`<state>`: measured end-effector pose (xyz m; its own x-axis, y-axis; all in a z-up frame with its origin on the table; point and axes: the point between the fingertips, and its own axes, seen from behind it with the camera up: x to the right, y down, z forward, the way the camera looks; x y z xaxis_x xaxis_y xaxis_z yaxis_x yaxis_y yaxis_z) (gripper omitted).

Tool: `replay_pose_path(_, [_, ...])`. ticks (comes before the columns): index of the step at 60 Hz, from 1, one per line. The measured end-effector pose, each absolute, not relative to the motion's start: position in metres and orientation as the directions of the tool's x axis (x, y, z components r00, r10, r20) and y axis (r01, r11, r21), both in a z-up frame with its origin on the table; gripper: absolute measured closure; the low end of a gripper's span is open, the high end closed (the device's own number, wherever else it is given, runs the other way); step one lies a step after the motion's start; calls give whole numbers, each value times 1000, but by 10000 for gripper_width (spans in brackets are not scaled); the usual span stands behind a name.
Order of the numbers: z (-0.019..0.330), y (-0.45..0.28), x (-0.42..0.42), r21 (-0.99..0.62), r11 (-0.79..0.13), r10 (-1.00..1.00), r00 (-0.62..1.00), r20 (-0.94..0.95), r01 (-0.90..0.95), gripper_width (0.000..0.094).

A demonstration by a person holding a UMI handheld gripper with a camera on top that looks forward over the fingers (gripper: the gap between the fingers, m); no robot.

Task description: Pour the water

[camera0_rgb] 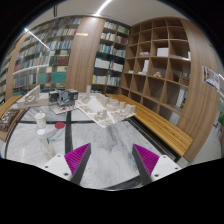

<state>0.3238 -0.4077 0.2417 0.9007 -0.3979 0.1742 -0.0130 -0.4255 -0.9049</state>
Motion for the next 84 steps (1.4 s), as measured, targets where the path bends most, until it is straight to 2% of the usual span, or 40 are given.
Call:
replay_pose_path(7, [232,-412,324,-898,-440,-393,903,173,-20,83])
replay_pose_path(18, [169,-430,292,-882,-469,-347,928,138,-45,86])
replay_pose_path(31, [99,-429,201,-862,-498,-230,973,28,-93,86])
replay_pose_path(46, [86,-337,115,-912,-405,-130,991,-14,-66,85])
replay_pose_path(57, [81,-262,105,-940,-342,-117,993,27,-15,92])
replay_pose_path(61, [75,-242,106,-946,-324,-113,993,27,-11,128])
replay_pose_path(64, [75,-233,106,-949,-316,-113,993,29,-9,189])
replay_pose_path(66, [76,-228,107,-953,-304,-114,993,28,-8,260])
replay_pose_path(68, [76,-225,104,-956,-293,-106,994,17,-15,377])
replay_pose_path(69, [76,-224,104,-957,-289,-107,994,11,-21,394])
replay_pose_path(80, [76,-221,106,-958,-285,-119,993,13,-21,504])
replay_pose_path(84, [77,-221,104,-957,-289,-117,993,8,-26,505])
